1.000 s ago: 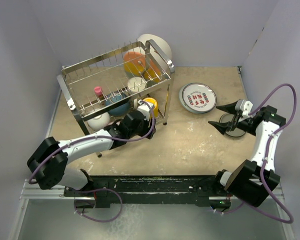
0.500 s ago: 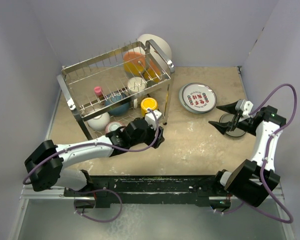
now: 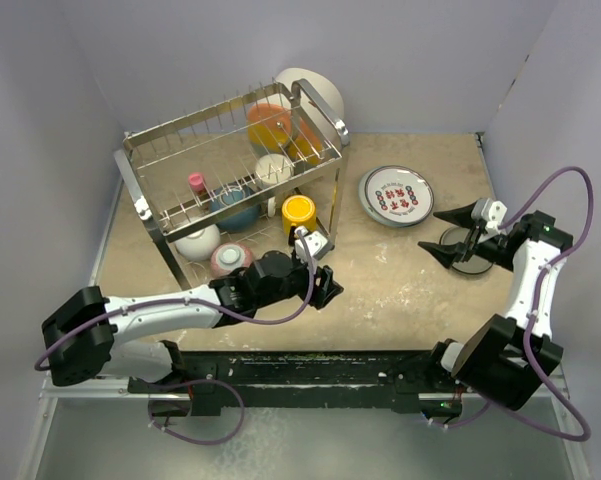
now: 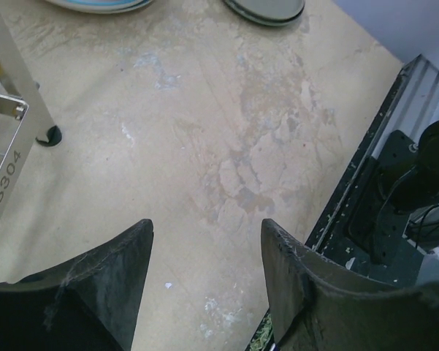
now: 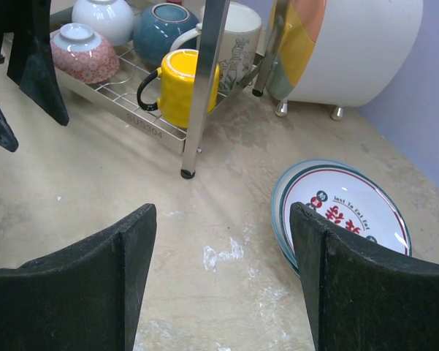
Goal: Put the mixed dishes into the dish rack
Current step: Turn the cup upside down in the dish rack, then pick up the plate at the center of the board.
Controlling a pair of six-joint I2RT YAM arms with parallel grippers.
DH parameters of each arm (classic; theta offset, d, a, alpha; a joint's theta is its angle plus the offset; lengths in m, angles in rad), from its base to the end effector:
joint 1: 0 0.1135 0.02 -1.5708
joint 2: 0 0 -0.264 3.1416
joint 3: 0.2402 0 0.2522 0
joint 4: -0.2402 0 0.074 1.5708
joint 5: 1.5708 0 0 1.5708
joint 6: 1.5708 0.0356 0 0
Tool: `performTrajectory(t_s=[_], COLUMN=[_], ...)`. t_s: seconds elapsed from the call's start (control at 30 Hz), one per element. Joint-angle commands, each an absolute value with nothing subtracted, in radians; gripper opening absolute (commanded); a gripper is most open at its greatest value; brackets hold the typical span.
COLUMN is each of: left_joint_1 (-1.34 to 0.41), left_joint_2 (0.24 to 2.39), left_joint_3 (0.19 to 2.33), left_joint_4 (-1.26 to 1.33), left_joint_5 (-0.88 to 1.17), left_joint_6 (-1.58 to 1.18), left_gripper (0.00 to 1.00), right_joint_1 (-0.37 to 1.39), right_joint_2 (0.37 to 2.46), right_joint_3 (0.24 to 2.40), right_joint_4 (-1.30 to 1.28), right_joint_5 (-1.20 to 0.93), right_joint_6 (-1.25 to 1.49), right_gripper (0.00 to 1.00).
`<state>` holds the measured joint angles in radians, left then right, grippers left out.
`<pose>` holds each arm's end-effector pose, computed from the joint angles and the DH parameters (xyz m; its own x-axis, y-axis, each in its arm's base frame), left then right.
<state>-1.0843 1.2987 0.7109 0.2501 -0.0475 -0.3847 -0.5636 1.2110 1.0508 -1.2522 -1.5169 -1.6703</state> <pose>0.1369 -0.2552 0.2456 -0.4671 0.0814 -0.8805 0.7409 0.5795 -0.3395 0.1800 -0.0717 0.3058 0.1868 -0.1815 -0.9655 -0.8203 0.5121 -0.2549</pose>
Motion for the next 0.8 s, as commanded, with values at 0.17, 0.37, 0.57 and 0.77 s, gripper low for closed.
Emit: performTrajectory(t_s=[0.17, 0.37, 0.57, 0.77], left_joint_1=[-1.123, -1.136, -1.144, -1.144], left_joint_2=[1.26, 1.308, 1.286, 1.235], left_joint_3=[0.678, 0.629, 0.603, 0.57], left_joint_4=[0.468, 0.572, 0.58, 0.56], left_joint_5=[-0.012, 0.001, -0.013, -0.046], left_joint_6=[-0.448, -0.495, -0.49, -0.494], left_gripper=[0.64, 0.63, 0.64, 0.64], right_joint_1=[-0.569, -0.564, -0.517, -0.32], right_joint_2=[1.258, 1.32, 1.394, 1.242], right_joint_3=[1.086, 1.147, 1.226, 1.107], right_joint_4=[-1.278, -1.278, -1.091, -0.413], right_joint_5=[-1.519, -1.466, -1.293, -0.794], right_joint_6=[-1.667, -1.613, -1.253, -0.667], right_gripper=[0.76, 0.71, 0.72, 0.85])
